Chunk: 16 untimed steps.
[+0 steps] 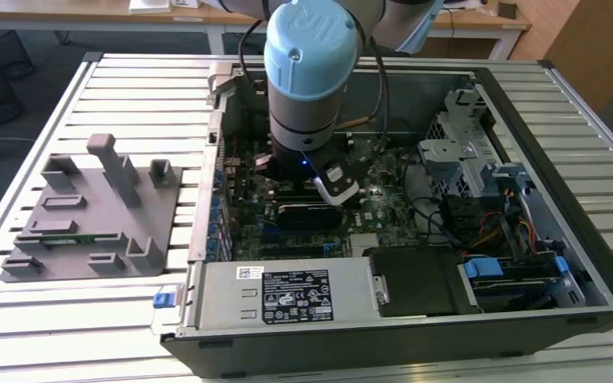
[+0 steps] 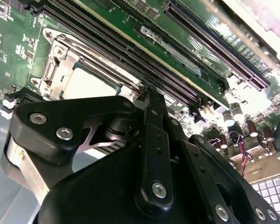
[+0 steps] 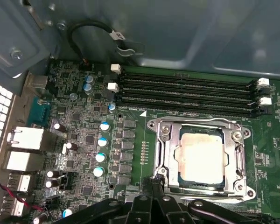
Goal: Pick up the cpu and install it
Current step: 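Install the second cpu locking lever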
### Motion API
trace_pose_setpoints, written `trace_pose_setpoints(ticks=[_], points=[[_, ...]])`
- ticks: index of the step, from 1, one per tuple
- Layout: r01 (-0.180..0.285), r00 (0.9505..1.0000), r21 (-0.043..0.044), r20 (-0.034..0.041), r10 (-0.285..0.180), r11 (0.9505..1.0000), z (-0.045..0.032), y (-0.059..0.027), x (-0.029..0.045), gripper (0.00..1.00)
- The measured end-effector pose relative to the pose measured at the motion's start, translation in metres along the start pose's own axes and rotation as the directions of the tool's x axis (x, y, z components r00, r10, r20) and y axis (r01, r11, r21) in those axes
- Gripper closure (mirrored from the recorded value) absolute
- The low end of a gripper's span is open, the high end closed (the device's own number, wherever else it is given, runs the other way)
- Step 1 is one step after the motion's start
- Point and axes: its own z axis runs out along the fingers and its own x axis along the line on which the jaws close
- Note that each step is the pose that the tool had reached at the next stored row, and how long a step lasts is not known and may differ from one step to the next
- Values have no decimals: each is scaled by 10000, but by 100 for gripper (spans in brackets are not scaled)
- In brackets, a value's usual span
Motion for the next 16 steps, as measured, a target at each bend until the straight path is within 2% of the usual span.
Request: trace_pose_setpoints(ticks=[10, 16], points=[[0, 10000, -143, 9, 0, 9999, 14, -2, 17, 89], [2, 10000, -267, 21, -1, 9996, 29, -3, 24, 89]])
